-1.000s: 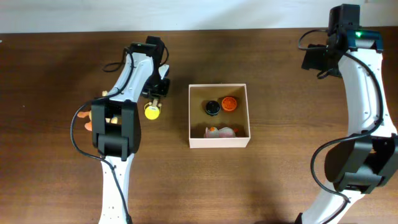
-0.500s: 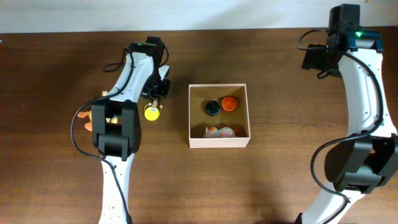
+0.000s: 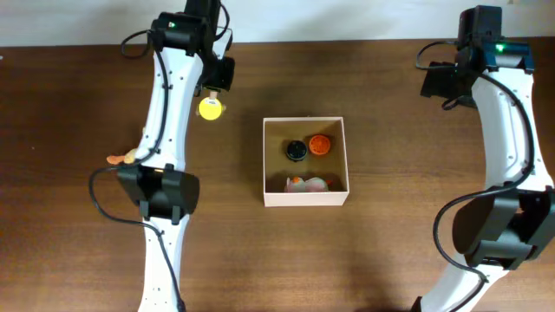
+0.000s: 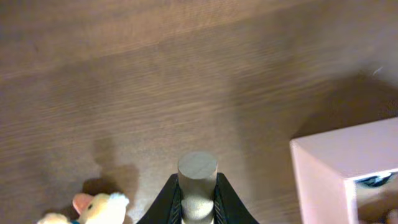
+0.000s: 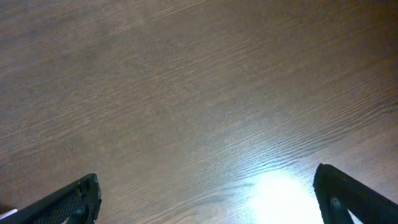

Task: Pack container
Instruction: 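Carry the peg toy over the box and lower it inside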

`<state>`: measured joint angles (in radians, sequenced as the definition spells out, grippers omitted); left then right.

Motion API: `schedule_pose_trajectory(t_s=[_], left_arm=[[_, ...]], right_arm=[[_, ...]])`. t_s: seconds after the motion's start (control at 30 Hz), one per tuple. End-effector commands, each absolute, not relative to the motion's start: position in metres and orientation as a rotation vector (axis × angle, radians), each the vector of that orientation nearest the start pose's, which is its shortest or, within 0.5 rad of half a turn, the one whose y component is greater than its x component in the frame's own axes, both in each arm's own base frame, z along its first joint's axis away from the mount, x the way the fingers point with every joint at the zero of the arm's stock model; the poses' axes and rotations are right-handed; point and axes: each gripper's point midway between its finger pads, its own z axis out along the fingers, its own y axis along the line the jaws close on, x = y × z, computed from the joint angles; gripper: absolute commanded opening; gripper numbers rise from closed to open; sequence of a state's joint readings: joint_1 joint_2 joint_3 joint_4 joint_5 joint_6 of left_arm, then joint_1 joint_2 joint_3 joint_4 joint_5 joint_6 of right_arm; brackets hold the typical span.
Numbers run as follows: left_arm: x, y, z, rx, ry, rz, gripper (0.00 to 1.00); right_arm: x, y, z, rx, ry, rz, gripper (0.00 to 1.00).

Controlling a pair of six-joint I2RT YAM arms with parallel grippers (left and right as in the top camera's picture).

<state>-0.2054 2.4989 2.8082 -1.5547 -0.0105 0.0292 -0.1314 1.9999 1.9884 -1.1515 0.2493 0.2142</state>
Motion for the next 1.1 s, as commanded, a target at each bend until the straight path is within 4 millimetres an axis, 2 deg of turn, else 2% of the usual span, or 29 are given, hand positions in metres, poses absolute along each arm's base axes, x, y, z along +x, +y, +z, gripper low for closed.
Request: schedule_pose_trajectory(t_s=[0.0,0.1,0.2,0.27,0.4,0.47,0.57,0.6,0.67,0.87,1.0,1.07], left_arm=[[0.506,-0.136,0.199,0.279,2.741,-0.093,0.05],[0.490,-0.166,0.214,0.301,2.725,-0.128,0.05],[0.473,-0.192,0.212,0.298,2.756,-0.152,0.05],[0.461,-0.218,0.212,0.334,2.765,-0.228,0.05],[0.445,-0.249,0.212,0.379,2.765,-0.250,0.05],[0.442,-0.255,0.212,0.400,2.758,-0.225,0.05],[0.445,-0.249,0.212,0.403,2.725,-0.069,0.02],[0.451,-0.245,0.210,0.397,2.692,0.046,0.02],[0.452,-0.248,0.206,0.406,2.689,0.059,0.02],[0.449,-0.249,0.171,0.401,2.779,0.105,0.02],[0.430,-0.258,0.137,0.425,2.916,0.035,0.02],[0.425,-0.259,0.130,0.436,2.943,0.033,0.02]], right_arm=[[0.460,-0.108,0.187,0.566,2.655,-0.322,0.99],[0.460,-0.108,0.187,0.566,2.655,-0.322,0.99],[0.460,-0.108,0.187,0.565,2.655,-0.322,0.99],[0.460,-0.108,0.187,0.566,2.655,-0.322,0.99],[0.460,-0.108,0.187,0.566,2.655,-0.322,0.99],[0.460,-0.108,0.187,0.566,2.655,-0.322,0.99],[0.460,-0.108,0.187,0.566,2.655,-0.322,0.99],[0.460,-0.108,0.187,0.566,2.656,-0.322,0.99],[0.460,-0.108,0.187,0.566,2.655,-0.322,0.99],[0.460,-0.108,0.187,0.566,2.655,-0.322,0.99],[0.460,-0.108,0.187,0.566,2.655,-0.322,0.99],[0.460,-0.108,0.187,0.566,2.655,-0.322,0.99]])
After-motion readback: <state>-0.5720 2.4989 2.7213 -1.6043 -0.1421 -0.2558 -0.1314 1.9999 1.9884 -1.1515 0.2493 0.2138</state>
